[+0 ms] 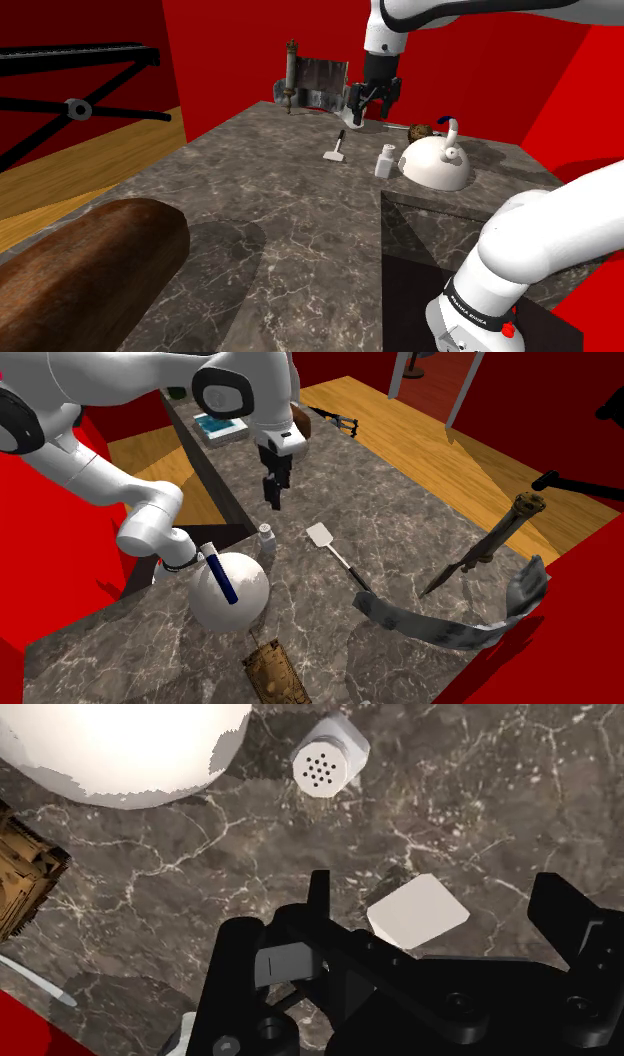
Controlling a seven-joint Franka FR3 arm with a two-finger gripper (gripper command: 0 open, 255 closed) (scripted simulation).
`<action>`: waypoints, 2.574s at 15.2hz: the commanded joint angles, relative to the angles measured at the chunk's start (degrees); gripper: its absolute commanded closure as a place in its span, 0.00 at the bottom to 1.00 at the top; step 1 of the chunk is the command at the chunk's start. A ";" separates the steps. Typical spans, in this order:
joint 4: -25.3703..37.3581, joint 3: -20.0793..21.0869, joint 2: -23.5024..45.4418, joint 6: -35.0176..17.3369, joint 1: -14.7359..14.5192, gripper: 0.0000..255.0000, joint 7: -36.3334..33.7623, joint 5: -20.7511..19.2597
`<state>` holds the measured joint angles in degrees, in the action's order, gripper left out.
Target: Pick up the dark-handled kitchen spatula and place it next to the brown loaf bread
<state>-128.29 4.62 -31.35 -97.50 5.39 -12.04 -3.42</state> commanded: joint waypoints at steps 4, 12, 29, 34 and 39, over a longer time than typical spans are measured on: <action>3.01 1.16 9.37 -6.85 3.47 0.00 -11.83 0.65; 10.45 0.51 24.12 -15.11 8.09 0.00 -28.77 0.39; 10.96 -0.93 32.73 -23.80 9.97 0.00 -36.51 0.08; 10.97 -0.93 32.73 -23.79 9.97 1.00 -36.51 0.08; 10.97 -0.93 32.73 -23.79 9.97 1.00 -36.51 0.08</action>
<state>-117.33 3.70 1.39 -121.29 15.36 -48.55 -3.34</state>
